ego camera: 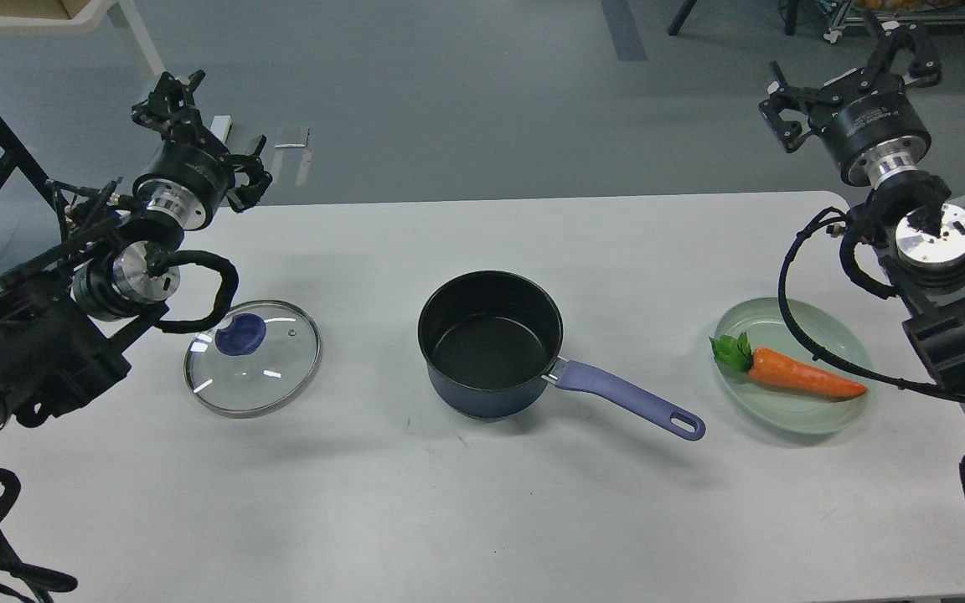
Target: Open pot lid
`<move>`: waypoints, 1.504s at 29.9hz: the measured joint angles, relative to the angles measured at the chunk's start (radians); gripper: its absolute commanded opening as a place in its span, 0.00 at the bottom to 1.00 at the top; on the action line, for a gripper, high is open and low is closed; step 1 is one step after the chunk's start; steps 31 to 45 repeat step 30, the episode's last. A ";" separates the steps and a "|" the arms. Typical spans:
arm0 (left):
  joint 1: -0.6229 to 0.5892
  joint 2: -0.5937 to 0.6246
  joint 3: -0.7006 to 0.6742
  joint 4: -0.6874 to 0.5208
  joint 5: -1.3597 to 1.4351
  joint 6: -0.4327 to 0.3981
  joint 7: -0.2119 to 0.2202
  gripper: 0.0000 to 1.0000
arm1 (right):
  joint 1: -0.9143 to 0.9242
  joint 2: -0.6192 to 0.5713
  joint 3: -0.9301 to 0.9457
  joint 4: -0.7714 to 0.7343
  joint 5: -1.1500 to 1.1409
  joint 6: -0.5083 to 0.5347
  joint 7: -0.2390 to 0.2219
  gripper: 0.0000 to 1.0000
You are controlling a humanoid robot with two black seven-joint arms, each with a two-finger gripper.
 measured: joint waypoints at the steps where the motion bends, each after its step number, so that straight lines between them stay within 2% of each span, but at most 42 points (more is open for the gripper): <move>1: 0.002 0.002 -0.001 0.000 0.000 -0.001 0.000 0.99 | -0.001 0.002 0.000 0.002 0.001 -0.005 0.000 1.00; 13: 0.005 0.012 -0.032 0.005 -0.001 -0.001 0.002 0.99 | -0.018 -0.009 -0.152 0.067 -0.031 -0.011 0.001 1.00; 25: 0.006 0.016 -0.058 0.000 -0.001 -0.004 0.001 0.99 | -0.047 0.005 -0.162 0.120 -0.031 -0.037 0.004 1.00; 45: 0.007 0.014 -0.059 -0.002 -0.001 -0.005 0.000 1.00 | -0.053 0.011 -0.154 0.120 -0.031 -0.041 0.009 1.00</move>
